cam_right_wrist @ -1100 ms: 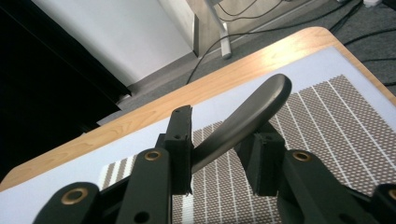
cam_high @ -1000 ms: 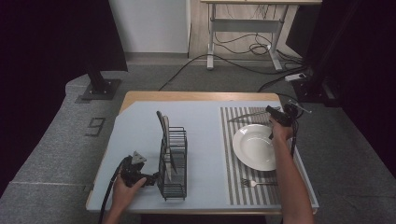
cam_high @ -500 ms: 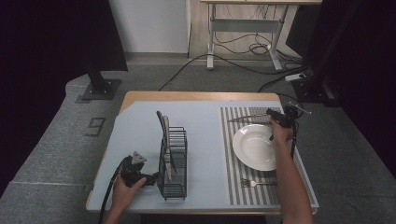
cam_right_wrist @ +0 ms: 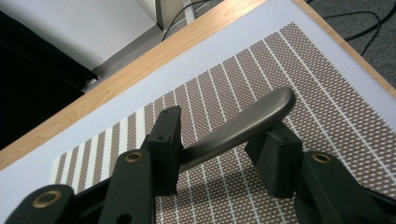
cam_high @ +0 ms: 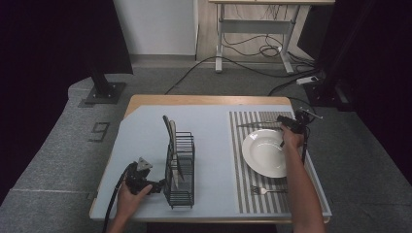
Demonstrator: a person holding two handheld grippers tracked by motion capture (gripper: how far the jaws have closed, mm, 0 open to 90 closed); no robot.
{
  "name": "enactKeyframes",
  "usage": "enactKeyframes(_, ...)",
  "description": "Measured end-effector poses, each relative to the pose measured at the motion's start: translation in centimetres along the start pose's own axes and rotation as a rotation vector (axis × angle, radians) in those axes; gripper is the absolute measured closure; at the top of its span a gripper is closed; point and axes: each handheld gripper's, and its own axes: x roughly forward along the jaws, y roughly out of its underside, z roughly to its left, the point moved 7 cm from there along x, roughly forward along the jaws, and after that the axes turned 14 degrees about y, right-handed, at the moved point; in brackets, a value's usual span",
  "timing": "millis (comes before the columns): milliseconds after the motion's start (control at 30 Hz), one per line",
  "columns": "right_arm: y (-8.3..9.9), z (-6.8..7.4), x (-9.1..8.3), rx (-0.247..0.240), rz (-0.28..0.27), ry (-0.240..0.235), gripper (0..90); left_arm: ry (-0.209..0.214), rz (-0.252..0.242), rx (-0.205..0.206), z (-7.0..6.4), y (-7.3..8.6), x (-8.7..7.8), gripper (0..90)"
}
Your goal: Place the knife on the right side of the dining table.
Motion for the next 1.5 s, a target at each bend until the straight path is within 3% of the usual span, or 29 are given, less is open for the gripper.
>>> enactKeyframes(500,0.41,-0.28,0.29,0.007,0.037,0.039,52.5,0.0,0.0,-0.001,-0.01,0.0,0.0,0.9)
enactKeyframes(1000,0.68,-0.6,0.83,0.045,0.087,0.097,51.3,0.0,0.0,0.0,-0.01,0.0,0.0,0.9)
enactKeyframes(1233,0.7,-0.47,0.8,0.036,0.087,0.112,49.3,0.0,0.0,0.0,-0.01,0.0,0.0,0.9)
enactKeyframes(1400,0.58,-0.63,0.61,-0.007,0.082,0.145,49.6,0.0,0.0,0.0,-0.01,0.0,0.0,0.9)
enactKeyframes(1500,0.52,-0.74,0.47,0.003,0.089,0.139,49.4,0.0,0.0,0.0,-0.01,0.0,0.0,0.9)
